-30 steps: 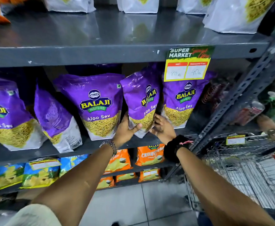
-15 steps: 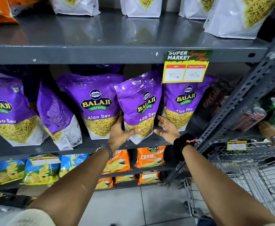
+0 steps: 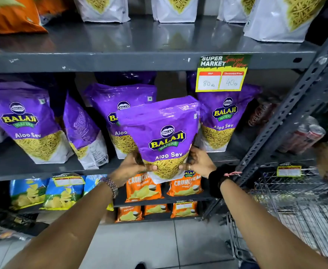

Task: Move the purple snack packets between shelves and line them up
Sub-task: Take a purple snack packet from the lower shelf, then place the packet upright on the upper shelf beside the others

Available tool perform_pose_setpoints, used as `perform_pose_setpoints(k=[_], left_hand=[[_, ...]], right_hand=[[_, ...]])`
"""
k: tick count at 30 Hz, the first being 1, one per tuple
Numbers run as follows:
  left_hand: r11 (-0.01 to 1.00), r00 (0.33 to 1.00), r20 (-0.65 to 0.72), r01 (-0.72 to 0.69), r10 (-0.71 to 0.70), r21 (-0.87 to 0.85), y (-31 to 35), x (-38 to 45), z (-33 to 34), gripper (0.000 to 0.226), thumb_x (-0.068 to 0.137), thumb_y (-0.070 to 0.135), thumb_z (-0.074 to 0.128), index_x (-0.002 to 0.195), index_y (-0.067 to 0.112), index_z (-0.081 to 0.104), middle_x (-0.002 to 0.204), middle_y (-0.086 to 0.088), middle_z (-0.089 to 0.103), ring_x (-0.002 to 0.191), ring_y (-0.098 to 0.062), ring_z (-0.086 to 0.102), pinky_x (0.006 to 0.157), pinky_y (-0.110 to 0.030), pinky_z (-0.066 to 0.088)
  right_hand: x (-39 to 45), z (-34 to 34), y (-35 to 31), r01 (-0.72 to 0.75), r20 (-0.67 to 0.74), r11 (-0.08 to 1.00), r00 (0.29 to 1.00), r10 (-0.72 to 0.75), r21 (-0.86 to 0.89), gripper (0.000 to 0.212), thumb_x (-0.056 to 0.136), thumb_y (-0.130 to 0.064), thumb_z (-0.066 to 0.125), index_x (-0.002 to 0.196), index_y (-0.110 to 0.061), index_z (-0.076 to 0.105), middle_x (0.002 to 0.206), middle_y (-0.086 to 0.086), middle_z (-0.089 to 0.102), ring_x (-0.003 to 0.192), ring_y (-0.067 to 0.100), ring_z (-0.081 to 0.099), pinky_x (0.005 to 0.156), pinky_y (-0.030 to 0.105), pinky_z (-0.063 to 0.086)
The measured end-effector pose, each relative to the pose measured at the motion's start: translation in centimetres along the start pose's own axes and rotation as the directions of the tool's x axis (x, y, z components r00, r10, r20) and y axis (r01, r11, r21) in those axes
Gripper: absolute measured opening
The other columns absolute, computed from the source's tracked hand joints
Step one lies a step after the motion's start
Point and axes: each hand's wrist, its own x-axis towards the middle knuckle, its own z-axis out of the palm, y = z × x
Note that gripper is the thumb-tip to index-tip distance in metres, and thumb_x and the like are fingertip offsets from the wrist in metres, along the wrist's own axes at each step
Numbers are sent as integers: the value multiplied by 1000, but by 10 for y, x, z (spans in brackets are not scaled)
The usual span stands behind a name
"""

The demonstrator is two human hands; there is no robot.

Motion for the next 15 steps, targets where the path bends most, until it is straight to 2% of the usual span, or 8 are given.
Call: perform_pose_setpoints(k=[3,7,8,10,11,12,14,15], left_hand=[[1000,1000,23,7,-6,-17,1,-6,-9,71,38,33,92,103,17,64,96,9,76,96,-9,69,79,-21,56],[998,993,103,-65,65,-1,31,6,-23,64,36,20,87,95,17,64,79,18,76,77,4,68,68,-10,51],[997,990,119,-81,80,4,38,11,-26,63,32,16,86,91,16,63,72,19,74,70,7,67,64,-8,50],[995,982,162,-102,101,-3,46,22,-28,60,30,7,86,86,15,65,70,16,74,67,3,66,64,-11,52],[994,979,175,-104,105,-15,47,29,-28,52,36,9,86,84,12,67,75,11,75,70,-2,67,67,-16,53],[995,979,176,-95,101,-41,50,33,-25,42,45,10,85,83,9,68,76,8,75,69,-5,66,67,-17,53],[992,979,179,-83,99,-99,52,41,-21,31,54,12,82,82,9,69,70,10,75,62,-1,66,61,-12,52],[990,975,191,-91,111,-106,53,46,-19,37,52,22,85,84,11,70,72,11,76,65,1,67,62,-11,52]], right_hand=[[0,1,-4,15,-6,996,1000,-15,-82,47,64,5,76,92,-27,56,95,-5,66,82,4,62,75,15,52],[0,-2,-30,85,-18,991,996,-88,-107,46,63,-4,78,92,-34,59,94,-16,67,77,-10,63,75,15,52],[-1,-4,-36,108,-31,988,993,-113,-113,43,63,-8,79,94,-32,60,95,-14,68,78,-9,63,75,17,52],[-2,-8,-41,108,-76,985,990,-118,-131,38,62,-20,81,95,-20,64,96,4,73,81,7,66,76,30,54],[-2,-10,-42,99,-99,985,989,-114,-139,39,60,-25,82,94,-14,65,96,13,73,82,14,67,78,37,54],[-2,-13,-42,94,-117,987,987,-110,-128,36,60,-25,82,91,-13,66,93,12,74,82,13,67,78,36,55],[-2,-18,-41,93,-142,992,984,-104,-82,26,63,-16,81,85,-22,69,84,-7,76,83,4,67,80,25,55],[-1,-20,-40,93,-152,993,983,-103,-69,25,64,-14,80,84,-24,69,80,-14,75,82,1,67,81,21,54]])
